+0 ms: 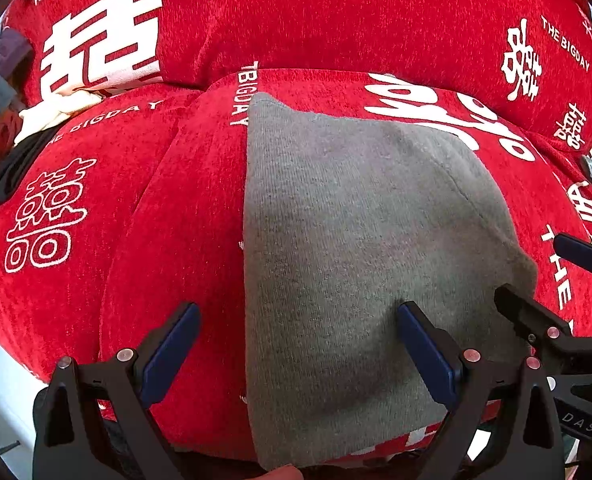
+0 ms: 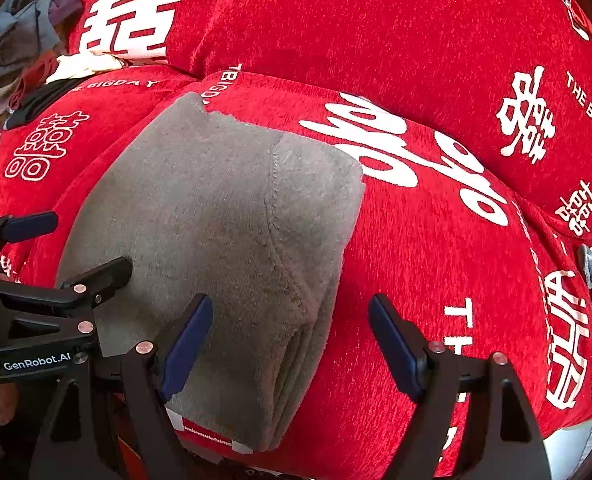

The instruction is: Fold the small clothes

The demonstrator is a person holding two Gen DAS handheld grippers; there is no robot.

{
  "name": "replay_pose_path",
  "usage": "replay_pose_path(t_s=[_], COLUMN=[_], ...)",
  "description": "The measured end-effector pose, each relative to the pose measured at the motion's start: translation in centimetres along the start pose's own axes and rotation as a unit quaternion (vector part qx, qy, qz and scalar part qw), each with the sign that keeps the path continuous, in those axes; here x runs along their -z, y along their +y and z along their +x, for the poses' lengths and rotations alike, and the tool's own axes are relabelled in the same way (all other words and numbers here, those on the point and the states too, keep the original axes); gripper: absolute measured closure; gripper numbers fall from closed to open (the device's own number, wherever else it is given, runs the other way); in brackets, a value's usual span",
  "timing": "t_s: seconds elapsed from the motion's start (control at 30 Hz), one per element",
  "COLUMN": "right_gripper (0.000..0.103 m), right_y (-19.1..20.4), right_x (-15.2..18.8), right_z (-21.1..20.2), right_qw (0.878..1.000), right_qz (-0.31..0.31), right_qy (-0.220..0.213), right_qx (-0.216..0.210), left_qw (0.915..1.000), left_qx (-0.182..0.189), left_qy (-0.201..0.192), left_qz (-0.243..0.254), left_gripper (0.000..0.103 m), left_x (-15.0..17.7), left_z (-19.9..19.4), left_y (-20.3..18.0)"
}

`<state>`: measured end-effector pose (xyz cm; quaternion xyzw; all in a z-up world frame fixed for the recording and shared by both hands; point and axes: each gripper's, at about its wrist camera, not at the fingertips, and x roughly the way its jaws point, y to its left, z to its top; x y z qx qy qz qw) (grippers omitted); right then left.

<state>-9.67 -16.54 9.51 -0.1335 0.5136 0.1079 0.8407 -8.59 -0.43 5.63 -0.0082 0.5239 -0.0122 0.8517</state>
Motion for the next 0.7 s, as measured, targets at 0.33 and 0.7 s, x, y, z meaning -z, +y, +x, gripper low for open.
replay_pose_path(t_s=[0.33,0.7], right_gripper=[0.02,0.02], right_y=[0.8,2.3], right_x=[-0.2,-0.4], right_z=[-0.3,-0.5], right_qw=[1.0,0.999], right_qz=[-0.012,-0.028], right_qy=[0.005,0.011], right_qx=[0.01,0.019], left_qw=[0.9998,0.999], left_qx=[0.014,0.03], left_qy=[-0.002,-0.001], left_qz=[-0.012,-0.032], left_gripper=[0.004,0.004], left_x=[0.1,0.8], left_z=[0.0,0.1], left_y=[0.8,2.4])
